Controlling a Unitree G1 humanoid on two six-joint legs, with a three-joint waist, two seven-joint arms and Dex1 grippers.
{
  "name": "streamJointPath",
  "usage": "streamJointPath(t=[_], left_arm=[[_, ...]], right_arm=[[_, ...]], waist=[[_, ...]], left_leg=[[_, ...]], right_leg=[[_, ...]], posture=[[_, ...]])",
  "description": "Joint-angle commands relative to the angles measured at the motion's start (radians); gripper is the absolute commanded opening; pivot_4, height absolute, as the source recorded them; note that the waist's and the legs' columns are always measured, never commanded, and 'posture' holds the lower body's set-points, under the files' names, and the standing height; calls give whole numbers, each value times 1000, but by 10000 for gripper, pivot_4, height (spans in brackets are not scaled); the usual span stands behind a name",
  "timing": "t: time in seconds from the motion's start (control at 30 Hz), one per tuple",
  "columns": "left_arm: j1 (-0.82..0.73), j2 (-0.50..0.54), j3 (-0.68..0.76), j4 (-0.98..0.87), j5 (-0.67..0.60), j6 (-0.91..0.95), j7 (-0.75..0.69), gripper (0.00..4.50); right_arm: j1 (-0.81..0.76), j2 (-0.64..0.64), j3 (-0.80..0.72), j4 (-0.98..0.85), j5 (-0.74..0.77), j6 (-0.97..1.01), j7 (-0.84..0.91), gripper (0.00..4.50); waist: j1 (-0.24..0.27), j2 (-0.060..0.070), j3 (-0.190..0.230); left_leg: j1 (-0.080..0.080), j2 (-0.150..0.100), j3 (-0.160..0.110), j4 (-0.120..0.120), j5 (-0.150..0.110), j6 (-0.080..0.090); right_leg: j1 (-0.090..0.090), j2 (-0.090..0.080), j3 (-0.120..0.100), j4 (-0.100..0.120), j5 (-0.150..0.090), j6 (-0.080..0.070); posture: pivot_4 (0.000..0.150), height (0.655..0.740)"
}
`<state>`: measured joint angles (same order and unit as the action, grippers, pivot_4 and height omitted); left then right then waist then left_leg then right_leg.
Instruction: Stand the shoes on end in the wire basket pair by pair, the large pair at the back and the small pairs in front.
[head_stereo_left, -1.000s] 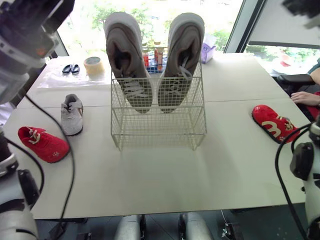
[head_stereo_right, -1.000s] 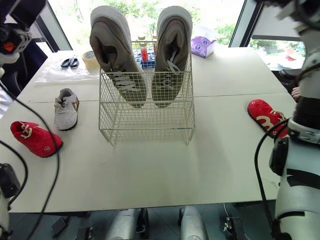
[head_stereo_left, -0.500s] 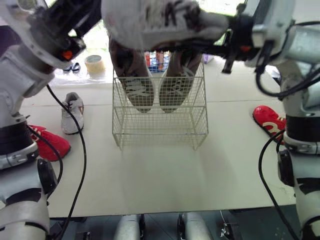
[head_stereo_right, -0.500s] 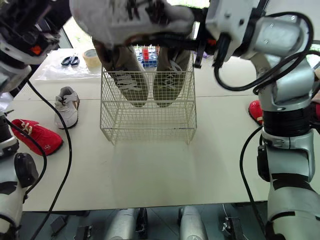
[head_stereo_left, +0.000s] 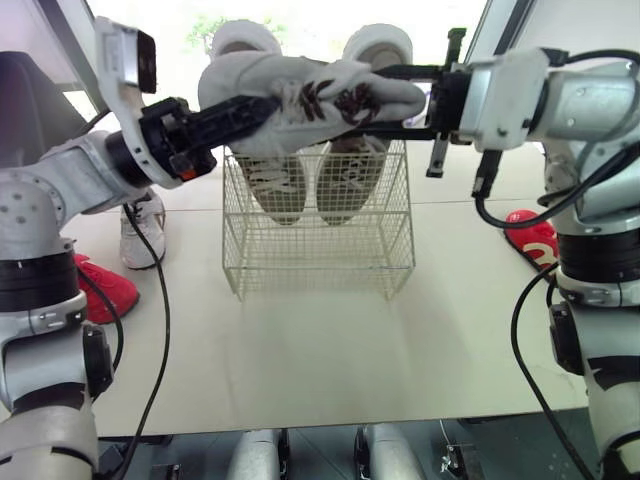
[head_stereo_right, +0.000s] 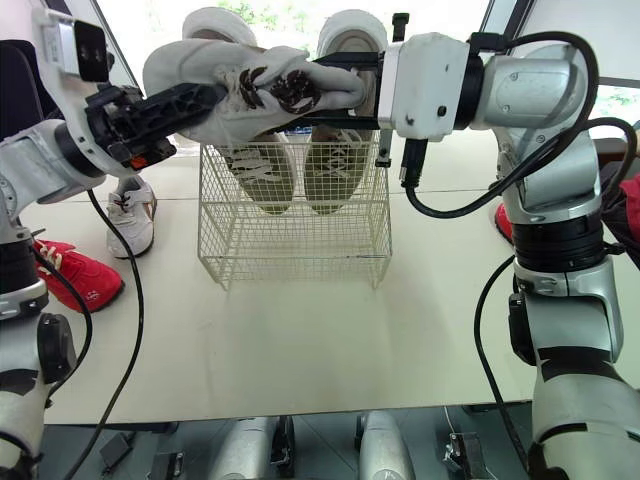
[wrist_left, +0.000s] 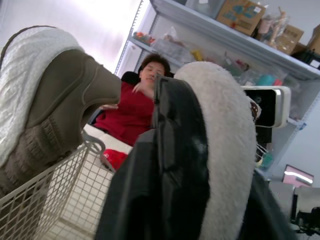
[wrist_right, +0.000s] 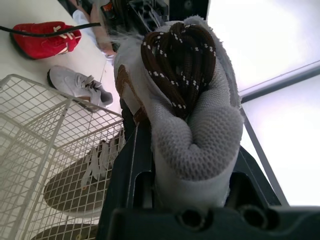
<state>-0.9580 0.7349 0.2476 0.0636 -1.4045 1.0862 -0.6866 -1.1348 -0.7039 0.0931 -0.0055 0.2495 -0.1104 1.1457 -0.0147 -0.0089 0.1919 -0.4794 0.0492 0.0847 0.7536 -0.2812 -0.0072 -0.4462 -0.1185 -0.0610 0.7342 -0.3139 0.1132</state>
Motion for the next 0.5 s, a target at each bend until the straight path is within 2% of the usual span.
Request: streamJointPath(t=[0.03, 0.17, 0.2, 0.23, 0.3, 0.37, 0.43, 0.5], left_arm=[[-11, -14, 82, -23, -69, -1, 20, 6748], [30, -62, 169, -45, -207, -26, 146, 6748], [45, -84, 195, -61, -247, -53, 191, 6748], [55, -100, 212, -74, -275, -72, 224, 6748], [79, -166, 250, -116, -348, -152, 328, 6748], [98, -253, 255, -176, -376, -235, 409, 6748], [105, -351, 232, -232, -357, -313, 456, 6748], [97, -433, 205, -256, -317, -378, 481, 6748]], right_arm=[[-2, -15, -71, -56, 79, 124, -33, 20462], [47, -29, -207, -90, 226, 396, -160, 41442], [85, -17, -261, -111, 295, 491, -224, 44122], [112, -8, -299, -130, 345, 561, -269, 44122], [190, 88, -414, -203, 576, 729, -469, 44122], [251, 255, -480, -279, 821, 782, -709, 44122], [278, 418, -468, -347, 944, 765, -885, 44122], [269, 520, -422, -388, 965, 748, -977, 44122]], waist=[[2, 0, 0], [4, 0, 0], [5, 0, 0], [6, -1, 0], [5, -1, -1], [4, -2, -2], [0, -2, -1], [1, -1, -1]], left_leg=[[0, 0, 0, 0, 0, 0], [0, 1, -4, 1, 0, 0], [0, 1, -5, 1, 0, 0], [0, 1, -5, 1, 0, 0], [0, 1, -6, 1, 0, 0], [1, 2, -7, 1, 0, 0], [1, 3, -6, 2, 0, 0], [1, 1, -5, 2, 0, -1]], right_leg=[[0, 0, 0, 0, 0, 0], [1, -1, 0, 0, 0, 0], [1, -1, 0, 0, 0, 0], [2, -2, -1, 0, 0, 0], [3, -2, -2, 0, 0, 0], [4, -3, -2, 0, 0, 0], [3, -3, -2, 2, 0, 0], [2, -3, -1, 3, 0, 0]], posture=[[1500, 6675], [1500, 6675], [1500, 6675], [1500, 6675], [1500, 6675], [1500, 6675], [1500, 6675], [1500, 6675]])
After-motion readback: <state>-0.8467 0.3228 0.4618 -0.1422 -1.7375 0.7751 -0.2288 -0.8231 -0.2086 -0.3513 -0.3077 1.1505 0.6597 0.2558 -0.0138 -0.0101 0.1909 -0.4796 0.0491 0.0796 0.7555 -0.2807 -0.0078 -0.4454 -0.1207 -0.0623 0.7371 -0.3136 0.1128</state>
